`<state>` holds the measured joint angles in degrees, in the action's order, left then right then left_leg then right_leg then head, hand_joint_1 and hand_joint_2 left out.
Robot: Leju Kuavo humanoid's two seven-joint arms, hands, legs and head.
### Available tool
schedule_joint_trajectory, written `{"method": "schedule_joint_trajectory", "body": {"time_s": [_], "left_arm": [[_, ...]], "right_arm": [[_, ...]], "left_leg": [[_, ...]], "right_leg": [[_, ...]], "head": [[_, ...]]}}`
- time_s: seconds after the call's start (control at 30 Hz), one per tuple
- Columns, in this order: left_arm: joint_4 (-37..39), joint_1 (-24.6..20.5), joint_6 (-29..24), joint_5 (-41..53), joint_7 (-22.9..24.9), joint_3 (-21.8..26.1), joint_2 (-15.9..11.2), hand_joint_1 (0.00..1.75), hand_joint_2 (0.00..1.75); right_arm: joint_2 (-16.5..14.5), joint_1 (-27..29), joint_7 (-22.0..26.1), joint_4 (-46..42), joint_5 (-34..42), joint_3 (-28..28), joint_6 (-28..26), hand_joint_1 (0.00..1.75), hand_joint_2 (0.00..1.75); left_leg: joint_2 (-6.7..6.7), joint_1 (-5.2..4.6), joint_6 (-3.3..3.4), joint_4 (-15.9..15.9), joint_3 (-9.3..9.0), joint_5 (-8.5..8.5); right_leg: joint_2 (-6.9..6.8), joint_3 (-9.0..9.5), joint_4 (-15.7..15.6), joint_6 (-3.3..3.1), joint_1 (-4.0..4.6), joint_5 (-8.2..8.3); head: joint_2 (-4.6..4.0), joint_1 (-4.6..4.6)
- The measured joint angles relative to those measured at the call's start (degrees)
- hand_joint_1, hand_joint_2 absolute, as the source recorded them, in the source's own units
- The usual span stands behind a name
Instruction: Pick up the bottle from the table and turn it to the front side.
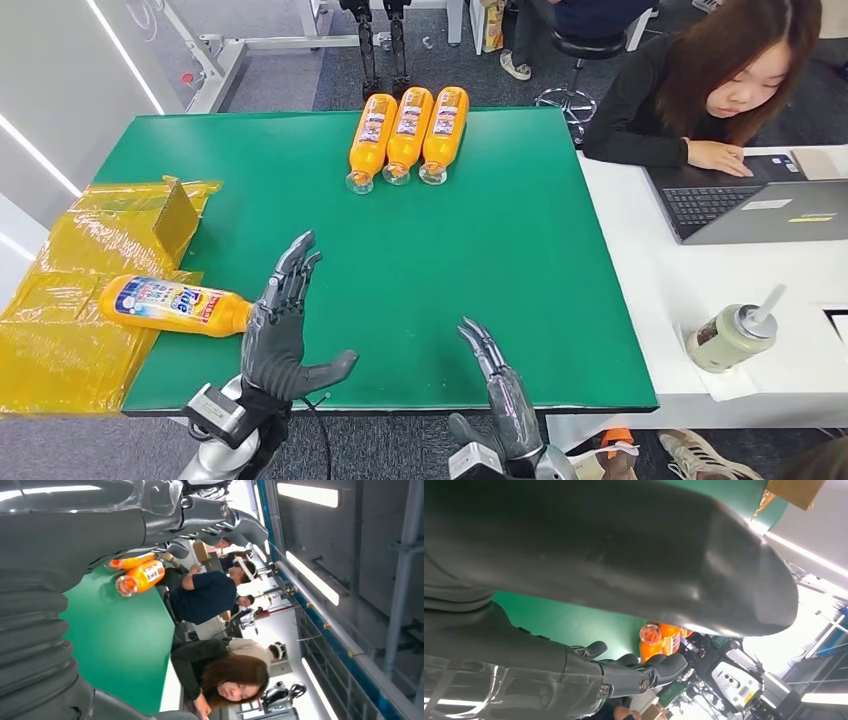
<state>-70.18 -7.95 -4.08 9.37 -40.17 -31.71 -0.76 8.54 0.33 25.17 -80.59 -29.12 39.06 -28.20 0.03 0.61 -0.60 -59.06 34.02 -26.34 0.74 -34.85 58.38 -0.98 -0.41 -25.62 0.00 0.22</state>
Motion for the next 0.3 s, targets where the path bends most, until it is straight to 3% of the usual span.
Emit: {"method": "schedule_joint_trajectory", "body": {"time_s": [0.2,0.3], "left_arm": [[0.15,1.59,2.82,-6.05,0.0,-0.09,3.64,0.0,1.75],[0.97,2.52,-0.32,-5.78,0.0,-0.09,5.73,0.0,1.75]], "right_arm": [[-0.91,2.18,2.69,-1.88,4.44,-0.88,-2.17,0.0,0.0],[-1.43,3.91,3.91,-3.91,6.94,-0.98,-4.85,0.0,0.0]], "left_leg": [[-0.01,0.0,0.01,0.0,0.01,-0.01],[-0.01,0.0,0.03,0.0,0.03,-0.02]], "right_leg": [[-0.01,-0.01,0.0,0.03,0.0,-0.03],[-0.01,-0.01,0.0,0.05,0.0,-0.04]], "head": [[0.0,0.0],[0.0,0.0]]}}
